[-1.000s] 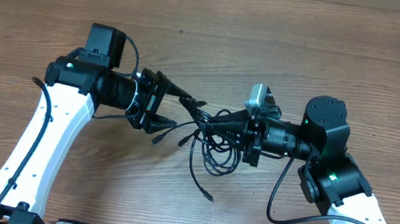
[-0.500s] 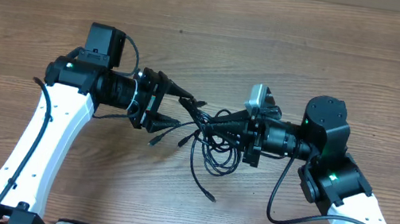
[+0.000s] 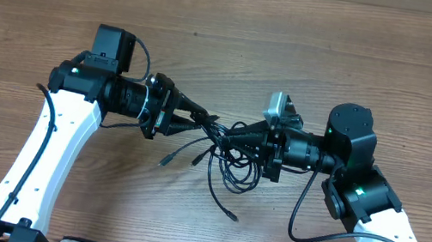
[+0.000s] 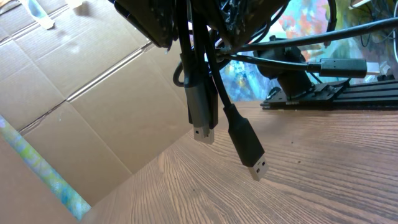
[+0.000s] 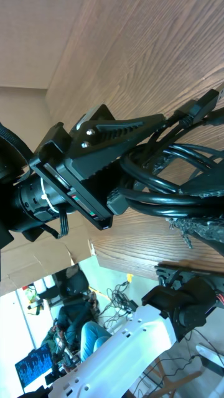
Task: Untangle cables
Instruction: 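Pull the grippers apart to stretch the cable bundle between them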
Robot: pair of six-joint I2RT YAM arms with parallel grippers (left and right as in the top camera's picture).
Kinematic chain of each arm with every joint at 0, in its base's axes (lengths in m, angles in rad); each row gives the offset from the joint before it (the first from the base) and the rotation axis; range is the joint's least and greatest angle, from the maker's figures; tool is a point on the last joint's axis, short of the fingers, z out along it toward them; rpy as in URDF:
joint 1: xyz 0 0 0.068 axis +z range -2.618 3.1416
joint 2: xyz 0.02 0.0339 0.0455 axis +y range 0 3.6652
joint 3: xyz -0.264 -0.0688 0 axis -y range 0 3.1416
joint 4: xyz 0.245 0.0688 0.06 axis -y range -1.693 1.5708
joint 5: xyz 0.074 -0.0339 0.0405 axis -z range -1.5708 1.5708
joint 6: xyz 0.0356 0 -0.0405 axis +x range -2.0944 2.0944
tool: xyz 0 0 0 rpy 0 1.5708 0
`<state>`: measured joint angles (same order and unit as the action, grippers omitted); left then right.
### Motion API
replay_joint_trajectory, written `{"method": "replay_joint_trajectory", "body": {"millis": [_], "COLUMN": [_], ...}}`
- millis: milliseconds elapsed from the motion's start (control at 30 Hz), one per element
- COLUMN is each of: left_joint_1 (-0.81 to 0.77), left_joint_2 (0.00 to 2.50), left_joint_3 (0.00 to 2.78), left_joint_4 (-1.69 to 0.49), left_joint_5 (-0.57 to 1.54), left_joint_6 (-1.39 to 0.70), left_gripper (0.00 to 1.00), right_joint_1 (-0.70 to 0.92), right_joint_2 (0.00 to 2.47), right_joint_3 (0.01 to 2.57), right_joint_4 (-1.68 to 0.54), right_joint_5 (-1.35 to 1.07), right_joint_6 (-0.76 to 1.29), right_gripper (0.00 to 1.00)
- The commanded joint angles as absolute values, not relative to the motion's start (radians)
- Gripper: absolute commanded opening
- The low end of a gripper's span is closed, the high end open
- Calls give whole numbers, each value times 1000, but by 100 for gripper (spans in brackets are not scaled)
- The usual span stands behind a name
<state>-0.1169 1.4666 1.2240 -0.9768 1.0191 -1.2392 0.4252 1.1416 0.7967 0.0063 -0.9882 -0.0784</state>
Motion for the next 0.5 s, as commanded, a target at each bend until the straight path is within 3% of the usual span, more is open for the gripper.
{"method": "replay_joint_trajectory", "body": {"millis": [0,267,433,467], "left_joint_1": [-118,-118,-118,-118], "left_joint_2": [1468,1468,1468,1468], "left_joint_3": [1246,1246,1246,1246], "left_joint_4": [-979,-979,-979,-979], "left_joint_5": [1045,1029,997,986], "left_joint_6": [-1238,-1235,-1226,-1217], "left_gripper": [26,8,4,4], "right_joint_1": [419,419,419,419], "right_joint_2": [1123,1123,1123,1123], "right_joint_3": [820,820,820,820], "right_joint_4": [6,-5,-5,-5], "right_joint_5": [-989,-989,-989,-989], "right_joint_6": [-75,-75,-75,-75], "right_gripper": [4,4,5,12]}}
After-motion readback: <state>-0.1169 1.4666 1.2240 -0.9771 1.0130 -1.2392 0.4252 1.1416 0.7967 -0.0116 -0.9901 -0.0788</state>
